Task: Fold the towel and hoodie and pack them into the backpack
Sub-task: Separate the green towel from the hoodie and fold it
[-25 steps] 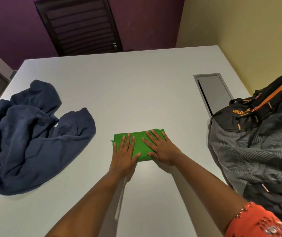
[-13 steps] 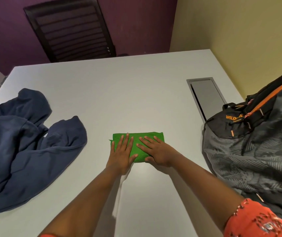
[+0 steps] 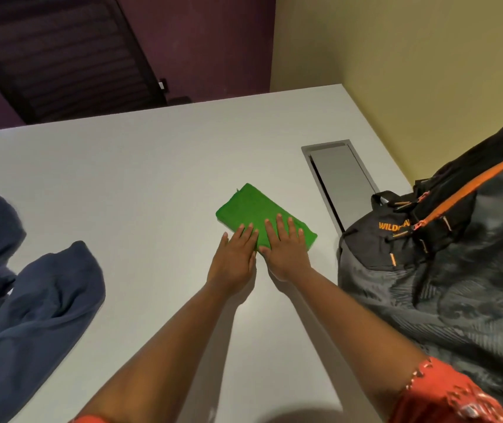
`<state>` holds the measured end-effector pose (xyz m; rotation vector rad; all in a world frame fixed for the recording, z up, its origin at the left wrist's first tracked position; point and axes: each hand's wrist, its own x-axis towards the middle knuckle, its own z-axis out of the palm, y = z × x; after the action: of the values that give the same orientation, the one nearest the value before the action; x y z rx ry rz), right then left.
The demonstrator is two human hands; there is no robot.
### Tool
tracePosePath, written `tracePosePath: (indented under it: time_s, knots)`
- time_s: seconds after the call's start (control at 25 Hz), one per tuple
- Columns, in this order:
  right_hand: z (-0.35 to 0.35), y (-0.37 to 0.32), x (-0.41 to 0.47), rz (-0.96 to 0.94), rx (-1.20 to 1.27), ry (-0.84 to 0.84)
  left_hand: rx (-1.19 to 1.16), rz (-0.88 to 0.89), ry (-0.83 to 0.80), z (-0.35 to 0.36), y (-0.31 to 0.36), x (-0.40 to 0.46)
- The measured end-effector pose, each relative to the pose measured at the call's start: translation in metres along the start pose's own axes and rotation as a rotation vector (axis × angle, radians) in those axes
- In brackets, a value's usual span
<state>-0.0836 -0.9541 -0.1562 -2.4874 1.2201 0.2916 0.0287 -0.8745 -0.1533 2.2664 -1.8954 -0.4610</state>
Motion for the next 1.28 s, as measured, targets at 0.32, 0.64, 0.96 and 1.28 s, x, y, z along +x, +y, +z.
tracePosePath:
  time_s: [0.32, 0.64, 0.96, 1.28]
  knots:
    - [-0.066, 0.029, 0.028, -0.219, -0.099, -0.417, -0.036, -0.133, -0.179, -0.007, 0.001, 0.038]
    - [-0.05, 0.033, 0.043, -0.12, -0.097, -0.345, 0.014, -0.026, -0.127, -0.013, 0.009, 0.053]
    - [-0.058, 0.048, 0.068, 0.001, -0.09, -0.242, -0.073, 0.068, -0.156, -0.018, 0.021, 0.061]
    - [-0.065, 0.063, 0.077, 0.06, -0.148, -0.14, -0.021, 0.042, -0.236, -0.016, 0.046, 0.071]
